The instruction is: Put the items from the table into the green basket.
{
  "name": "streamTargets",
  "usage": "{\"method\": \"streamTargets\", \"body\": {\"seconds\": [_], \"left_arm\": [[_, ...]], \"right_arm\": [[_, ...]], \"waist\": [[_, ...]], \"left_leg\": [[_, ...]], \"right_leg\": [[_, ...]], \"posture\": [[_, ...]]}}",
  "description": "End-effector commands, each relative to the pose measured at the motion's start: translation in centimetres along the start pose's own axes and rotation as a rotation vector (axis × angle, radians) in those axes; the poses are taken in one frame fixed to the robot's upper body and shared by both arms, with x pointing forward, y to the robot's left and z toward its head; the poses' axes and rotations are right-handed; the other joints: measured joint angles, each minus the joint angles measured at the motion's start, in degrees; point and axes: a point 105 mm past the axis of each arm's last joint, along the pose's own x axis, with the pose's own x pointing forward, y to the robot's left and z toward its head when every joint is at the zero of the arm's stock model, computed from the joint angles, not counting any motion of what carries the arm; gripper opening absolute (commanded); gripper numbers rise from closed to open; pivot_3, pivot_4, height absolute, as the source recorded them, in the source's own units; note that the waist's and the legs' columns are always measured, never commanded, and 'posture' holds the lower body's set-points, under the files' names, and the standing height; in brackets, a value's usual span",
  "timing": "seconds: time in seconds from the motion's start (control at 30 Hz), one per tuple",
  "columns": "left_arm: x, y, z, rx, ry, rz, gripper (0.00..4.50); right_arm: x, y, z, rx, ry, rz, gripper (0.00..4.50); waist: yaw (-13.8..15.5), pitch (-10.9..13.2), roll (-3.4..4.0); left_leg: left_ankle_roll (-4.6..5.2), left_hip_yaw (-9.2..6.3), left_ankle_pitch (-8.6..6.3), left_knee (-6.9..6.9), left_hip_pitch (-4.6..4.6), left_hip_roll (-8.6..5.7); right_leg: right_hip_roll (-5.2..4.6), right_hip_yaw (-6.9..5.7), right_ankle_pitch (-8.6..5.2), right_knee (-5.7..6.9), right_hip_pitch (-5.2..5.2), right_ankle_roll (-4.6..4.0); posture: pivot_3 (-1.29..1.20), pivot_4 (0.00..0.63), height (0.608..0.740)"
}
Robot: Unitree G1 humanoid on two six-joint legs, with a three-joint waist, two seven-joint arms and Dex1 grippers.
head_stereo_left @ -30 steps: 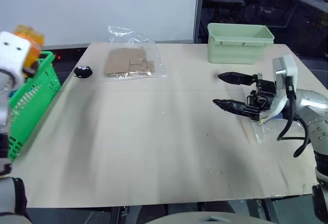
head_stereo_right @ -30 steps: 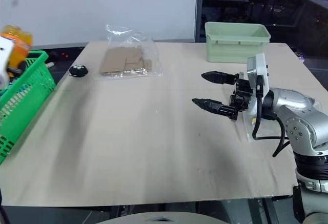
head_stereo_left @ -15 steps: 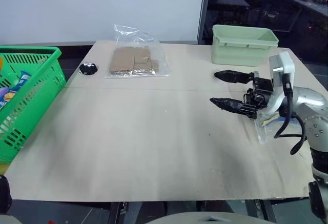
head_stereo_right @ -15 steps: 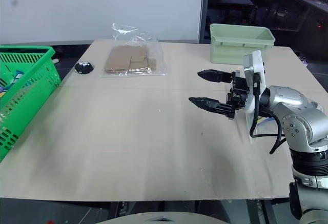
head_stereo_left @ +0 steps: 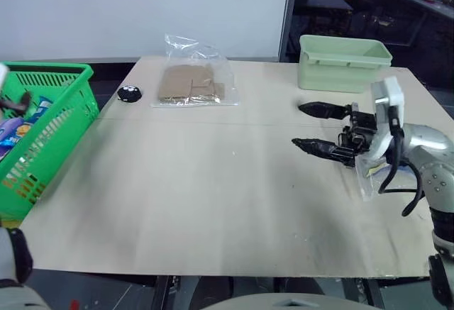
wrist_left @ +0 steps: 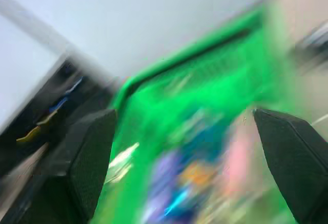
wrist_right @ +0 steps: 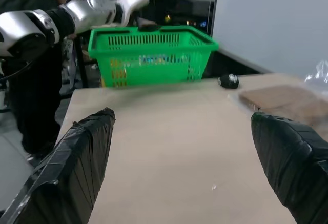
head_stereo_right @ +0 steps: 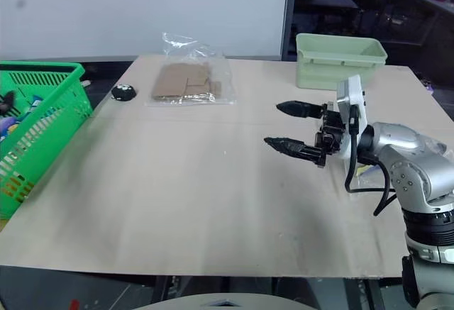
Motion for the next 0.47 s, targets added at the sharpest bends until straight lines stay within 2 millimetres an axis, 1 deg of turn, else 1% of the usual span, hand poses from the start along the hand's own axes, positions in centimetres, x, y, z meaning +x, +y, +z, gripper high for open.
{"method": "streamTargets", "body": {"seconds": [0.03, 0.07, 0.1, 0.17, 0.27, 0.33, 0.37, 0.47], "left_arm": [[-1.3, -5.5, 3.5, -0.101, -0.217, -0.257, 4.41], [-2.3, -8.8, 3.4, -0.129, -0.243, -0.375, 4.41], [-3.2, -10.8, 3.3, -0.153, -0.254, -0.448, 4.41], [-5.0, -15.6, 1.9, -0.199, -0.212, -0.570, 4.41], [-7.5, -20.6, 0.8, -0.225, -0.190, -0.681, 4.41], [-8.5, -23.0, 0.3, -0.270, -0.167, -0.714, 4.41], [-8.9, -24.0, -0.1, -0.262, -0.158, -0.734, 4.41], [-9.6, -25.5, -1.1, -0.248, -0.136, -0.757, 4.41]], "right_arm": [[-1.1, -0.7, -1.7, -0.045, 0.072, -0.070, 4.50], [-1.5, -1.1, -3.0, -0.043, 0.104, -0.115, 4.50], [-1.8, -1.4, -3.9, -0.043, 0.125, -0.144, 4.50], [-2.7, -1.3, -6.7, -0.045, 0.195, -0.193, 4.50], [-3.4, -0.9, -9.6, -0.073, 0.247, -0.256, 4.50], [-3.4, -0.8, -11.1, -0.105, 0.266, -0.318, 4.50], [-3.4, -0.9, -11.7, -0.110, 0.269, -0.358, 4.50], [-3.3, -0.6, -12.9, -0.113, 0.264, -0.403, 4.50]], "waist": [[-0.3, 0.0, 0.03], [-0.8, 0.0, 0.03], [-1.0, 0.0, 0.02], [-1.5, 0.0, 0.03], [-1.6, 0.0, 0.06], [-1.6, 0.0, 0.09], [-1.7, 0.0, 0.16], [-2.0, 0.0, 0.27]], "left_leg": [[0.00, 0.06, 0.00, 0.01, 0.00, 0.00], [0.00, 0.11, 0.00, 0.01, 0.01, 0.00], [0.00, 0.13, 0.00, 0.00, 0.00, 0.00], [0.01, 0.19, -0.01, 0.00, 0.05, 0.02], [0.02, 0.13, -0.01, -0.02, 0.08, 0.03], [0.03, 0.07, 0.00, 0.00, 0.12, 0.05], [0.03, 0.07, 0.00, 0.00, 0.17, 0.05], [0.01, 0.14, 0.02, 0.03, 0.60, 0.03]], "right_leg": [[-0.01, 0.06, 0.00, 0.02, -0.01, 0.00], [-0.02, 0.13, 0.00, 0.01, -0.02, 0.00], [-0.02, 0.16, 0.01, 0.00, -0.04, 0.00], [0.00, 0.26, 0.01, 0.06, -0.05, 0.01], [0.06, 0.25, 0.01, 0.15, -0.07, 0.01], [0.16, 0.26, 0.00, 0.23, -0.07, 0.00], [0.17, 0.26, 0.00, 0.25, -0.03, 0.00], [0.20, 0.38, -0.01, 0.24, 0.29, 0.01]], "posture": [[0.03, 0.000, 0.740], [0.03, 0.000, 0.740], [0.03, 0.000, 0.740], [0.03, 0.000, 0.740], [0.03, 0.000, 0.740], [0.02, 0.000, 0.740], [0.01, 0.000, 0.740], [0.01, 0.000, 0.740]]}}
